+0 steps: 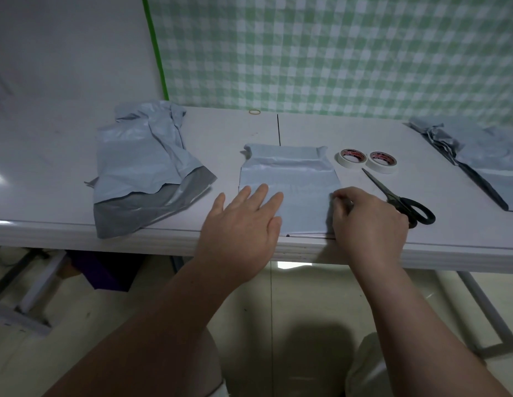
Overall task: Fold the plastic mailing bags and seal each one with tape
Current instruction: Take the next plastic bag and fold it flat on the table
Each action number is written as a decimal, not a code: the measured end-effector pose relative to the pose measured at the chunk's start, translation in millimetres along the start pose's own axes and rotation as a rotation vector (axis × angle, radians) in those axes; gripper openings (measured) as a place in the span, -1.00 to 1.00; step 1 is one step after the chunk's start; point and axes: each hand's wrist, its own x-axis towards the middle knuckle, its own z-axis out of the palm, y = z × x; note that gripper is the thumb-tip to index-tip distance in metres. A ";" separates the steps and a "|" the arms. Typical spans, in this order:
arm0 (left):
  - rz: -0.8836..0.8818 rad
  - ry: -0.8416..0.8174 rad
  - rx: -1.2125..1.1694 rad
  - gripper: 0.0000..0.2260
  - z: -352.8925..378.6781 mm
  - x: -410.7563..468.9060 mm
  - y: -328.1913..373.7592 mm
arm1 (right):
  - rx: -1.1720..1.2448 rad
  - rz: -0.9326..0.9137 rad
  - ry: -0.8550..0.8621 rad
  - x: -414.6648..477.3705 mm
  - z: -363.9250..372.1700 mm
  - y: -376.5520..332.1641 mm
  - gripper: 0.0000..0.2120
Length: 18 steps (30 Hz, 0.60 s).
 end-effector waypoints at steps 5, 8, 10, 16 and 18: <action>-0.025 0.013 -0.043 -0.36 -1.2 -0.8 -0.6 | 0.043 0.020 0.013 -2.4 -0.5 -1.3 -0.76; -0.033 -0.004 -0.060 -0.41 -1.8 -1.8 -0.2 | 0.080 0.037 -0.003 -3.2 -1.2 -0.9 -0.76; -0.032 -0.021 -0.059 -0.44 -2.1 -2.0 0.1 | 0.106 0.047 -0.014 -3.4 -1.9 -0.1 -0.76; -0.013 0.008 -0.057 -0.35 -3.2 -4.0 -1.4 | 0.189 0.061 -0.034 -4.0 -4.1 2.4 -0.75; -0.015 0.008 -0.070 -0.34 -3.5 -4.4 -1.2 | 0.210 0.060 -0.042 -4.4 -5.2 3.1 -0.76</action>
